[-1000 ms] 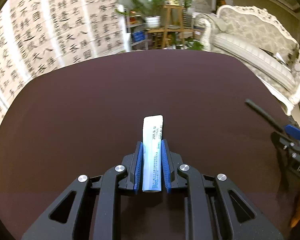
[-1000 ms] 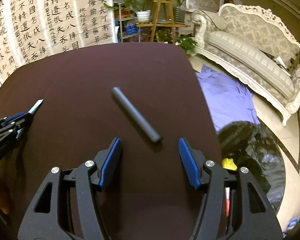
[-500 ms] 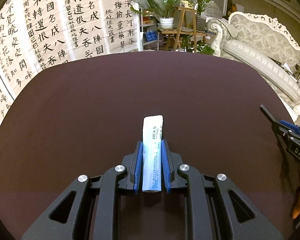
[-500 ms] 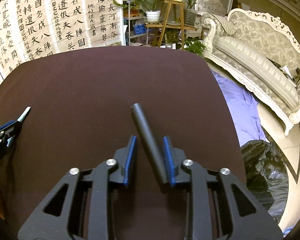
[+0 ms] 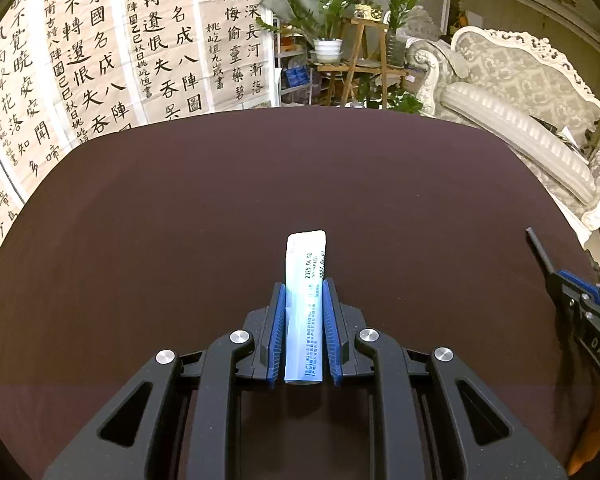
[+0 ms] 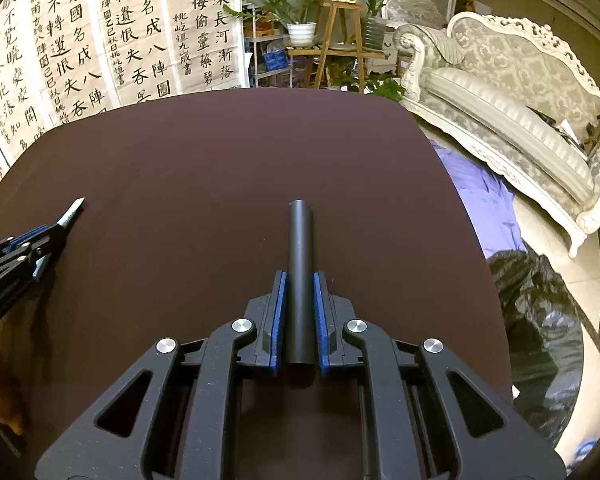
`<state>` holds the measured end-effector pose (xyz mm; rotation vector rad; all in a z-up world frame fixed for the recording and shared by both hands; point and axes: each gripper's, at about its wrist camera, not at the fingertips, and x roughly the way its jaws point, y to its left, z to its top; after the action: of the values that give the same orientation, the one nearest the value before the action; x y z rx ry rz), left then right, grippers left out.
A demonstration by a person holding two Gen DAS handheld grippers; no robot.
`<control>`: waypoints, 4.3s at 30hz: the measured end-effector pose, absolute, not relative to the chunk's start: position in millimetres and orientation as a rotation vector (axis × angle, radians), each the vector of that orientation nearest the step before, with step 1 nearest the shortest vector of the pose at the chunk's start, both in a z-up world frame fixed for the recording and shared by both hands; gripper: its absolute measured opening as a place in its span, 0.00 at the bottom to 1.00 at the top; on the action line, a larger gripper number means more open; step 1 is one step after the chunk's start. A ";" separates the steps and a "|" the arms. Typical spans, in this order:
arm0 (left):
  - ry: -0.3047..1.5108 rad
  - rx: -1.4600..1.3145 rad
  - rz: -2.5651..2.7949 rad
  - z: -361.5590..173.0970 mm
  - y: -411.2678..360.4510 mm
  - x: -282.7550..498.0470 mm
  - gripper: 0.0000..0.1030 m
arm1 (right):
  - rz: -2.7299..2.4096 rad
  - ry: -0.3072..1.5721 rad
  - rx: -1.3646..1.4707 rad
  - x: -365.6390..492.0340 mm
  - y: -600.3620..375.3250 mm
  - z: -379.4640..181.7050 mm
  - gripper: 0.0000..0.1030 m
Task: Collect trash
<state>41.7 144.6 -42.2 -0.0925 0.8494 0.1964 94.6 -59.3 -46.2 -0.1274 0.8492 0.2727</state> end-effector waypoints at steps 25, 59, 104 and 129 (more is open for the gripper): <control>0.790 -0.061 0.038 -24.0 76.1 8.0 0.19 | 0.174 0.736 -0.002 21.9 -124.0 -25.0 0.13; 0.707 0.086 -0.280 -7.4 -94.0 22.2 0.19 | -0.168 0.651 0.114 -9.1 -282.4 -25.9 0.13; 0.765 0.177 -0.297 -32.7 -161.5 86.2 0.73 | -0.283 0.686 0.177 40.1 -330.0 -58.0 0.51; 0.647 0.180 -0.288 3.0 -131.1 27.2 0.81 | -0.347 0.584 0.169 -29.8 -315.2 -17.8 0.82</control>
<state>27.2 -131.1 3.0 0.1801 0.6469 -0.2877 -29.8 -315.2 -17.8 0.1692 0.5836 -0.3468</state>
